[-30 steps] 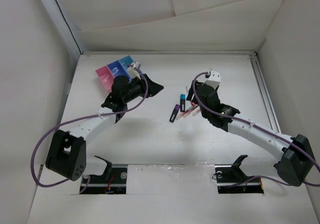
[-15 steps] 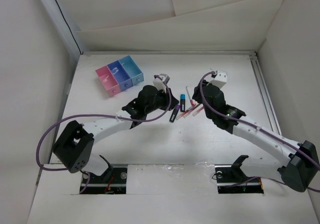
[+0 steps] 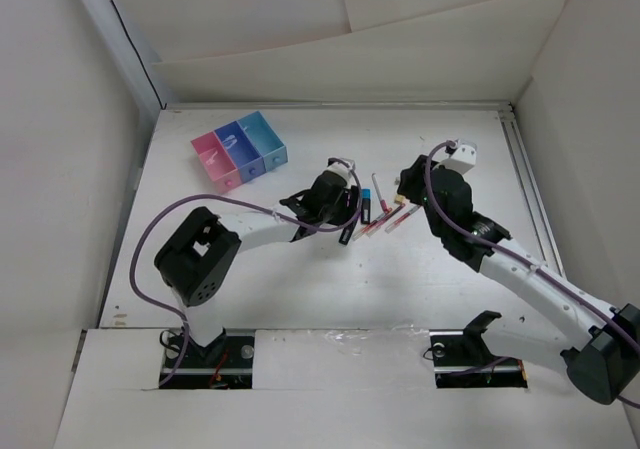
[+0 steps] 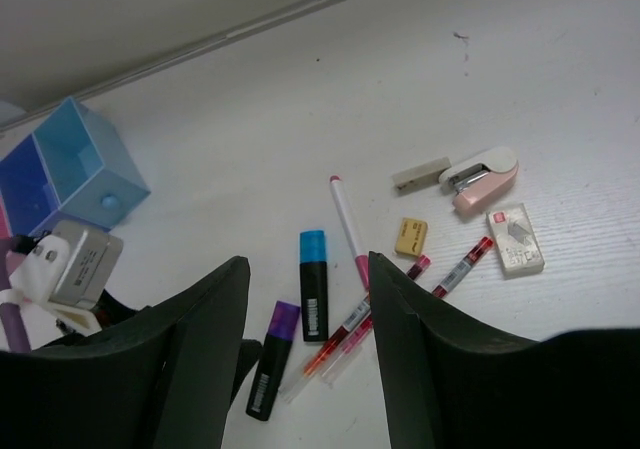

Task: Sort the stationery into containers
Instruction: Grab a piece of stationery with the left arm

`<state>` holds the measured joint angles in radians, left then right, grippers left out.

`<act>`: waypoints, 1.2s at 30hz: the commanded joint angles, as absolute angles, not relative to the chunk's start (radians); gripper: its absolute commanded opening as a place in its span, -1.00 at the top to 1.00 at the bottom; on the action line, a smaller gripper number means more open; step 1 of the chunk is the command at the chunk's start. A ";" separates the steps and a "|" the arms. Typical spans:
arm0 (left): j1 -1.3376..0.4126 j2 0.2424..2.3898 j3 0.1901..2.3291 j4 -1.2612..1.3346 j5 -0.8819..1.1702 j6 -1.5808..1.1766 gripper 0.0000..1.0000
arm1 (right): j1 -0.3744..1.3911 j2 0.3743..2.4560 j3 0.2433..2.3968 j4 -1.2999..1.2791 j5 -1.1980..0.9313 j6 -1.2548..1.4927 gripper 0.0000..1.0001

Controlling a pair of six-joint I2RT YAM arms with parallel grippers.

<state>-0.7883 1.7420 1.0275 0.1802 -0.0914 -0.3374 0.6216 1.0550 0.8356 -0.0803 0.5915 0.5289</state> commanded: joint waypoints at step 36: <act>-0.856 1.990 1.315 0.055 -0.229 -0.212 0.19 | 0.615 1.091 0.856 -0.069 0.492 0.523 -0.11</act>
